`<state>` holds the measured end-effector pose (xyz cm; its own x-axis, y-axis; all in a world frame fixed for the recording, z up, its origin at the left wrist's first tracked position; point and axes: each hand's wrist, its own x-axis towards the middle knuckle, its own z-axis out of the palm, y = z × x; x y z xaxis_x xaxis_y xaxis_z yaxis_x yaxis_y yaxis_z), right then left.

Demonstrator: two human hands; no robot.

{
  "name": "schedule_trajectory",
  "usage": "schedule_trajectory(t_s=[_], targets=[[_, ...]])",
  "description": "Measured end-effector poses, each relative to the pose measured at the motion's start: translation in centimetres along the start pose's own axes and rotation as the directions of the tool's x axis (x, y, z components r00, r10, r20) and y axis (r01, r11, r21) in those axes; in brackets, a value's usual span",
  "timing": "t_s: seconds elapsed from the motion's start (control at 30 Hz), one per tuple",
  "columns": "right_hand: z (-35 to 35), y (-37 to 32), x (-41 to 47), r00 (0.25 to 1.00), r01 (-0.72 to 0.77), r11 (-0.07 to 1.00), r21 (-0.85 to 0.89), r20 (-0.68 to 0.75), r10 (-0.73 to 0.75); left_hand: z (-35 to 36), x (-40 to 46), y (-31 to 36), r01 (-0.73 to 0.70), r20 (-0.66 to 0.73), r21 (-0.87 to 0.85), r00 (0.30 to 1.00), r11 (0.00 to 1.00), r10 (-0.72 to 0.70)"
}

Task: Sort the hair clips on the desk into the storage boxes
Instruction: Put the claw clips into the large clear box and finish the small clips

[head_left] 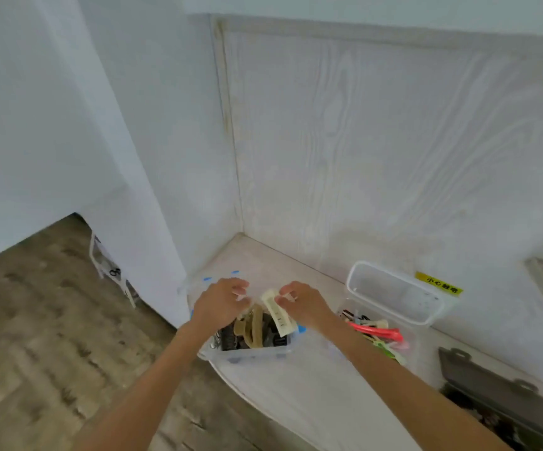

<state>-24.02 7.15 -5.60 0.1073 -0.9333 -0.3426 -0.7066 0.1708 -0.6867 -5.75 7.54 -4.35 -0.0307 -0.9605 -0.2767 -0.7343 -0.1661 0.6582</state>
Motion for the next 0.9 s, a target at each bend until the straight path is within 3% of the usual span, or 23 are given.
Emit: schedule_trajectory(t_s=[0.13,0.23,0.33,0.53,0.6,0.73,0.83,0.9], targets=[[2.3,1.0,-0.1,0.965,0.116,0.884,-0.452,-0.158,-0.207,-0.8,-0.4,-3.6,0.054,-0.216,0.02,0.975,0.998,-0.048],[3.5,1.6,-0.2,0.913,0.165,0.757,-0.632,-0.192,-0.359,-1.8,-0.3,-5.2,0.09,-0.334,0.005,0.939,0.996,-0.083],[3.2,1.8,1.0,0.88,0.22,0.645,-0.732,-0.136,-0.454,-2.5,0.1,-5.9,0.11,-0.448,-0.003,0.888,0.994,-0.1],[2.0,0.7,3.6,0.918,0.248,0.532,-0.809,0.021,-0.396,-3.3,2.3,-6.8,0.008,-0.313,0.157,0.949,0.988,0.042],[1.5,0.1,3.7,0.936,0.247,0.612,-0.751,0.022,-0.352,-3.7,3.3,-7.5,0.055,-0.336,0.133,0.942,0.99,-0.007],[0.2,-1.7,5.0,0.943,0.155,0.866,-0.476,-0.191,-0.273,-5.3,5.5,-10.2,0.269,-0.359,-0.011,0.898,0.963,-0.255],[0.4,-3.3,8.3,0.979,-0.039,0.979,-0.202,-0.203,-0.003,-6.4,7.1,-11.5,0.455,-0.179,-0.179,0.857,0.872,-0.484],[1.0,-4.4,10.6,0.981,-0.194,0.971,-0.14,-0.044,0.19,-6.8,7.7,-11.8,0.551,0.007,-0.387,0.804,0.739,-0.595]])
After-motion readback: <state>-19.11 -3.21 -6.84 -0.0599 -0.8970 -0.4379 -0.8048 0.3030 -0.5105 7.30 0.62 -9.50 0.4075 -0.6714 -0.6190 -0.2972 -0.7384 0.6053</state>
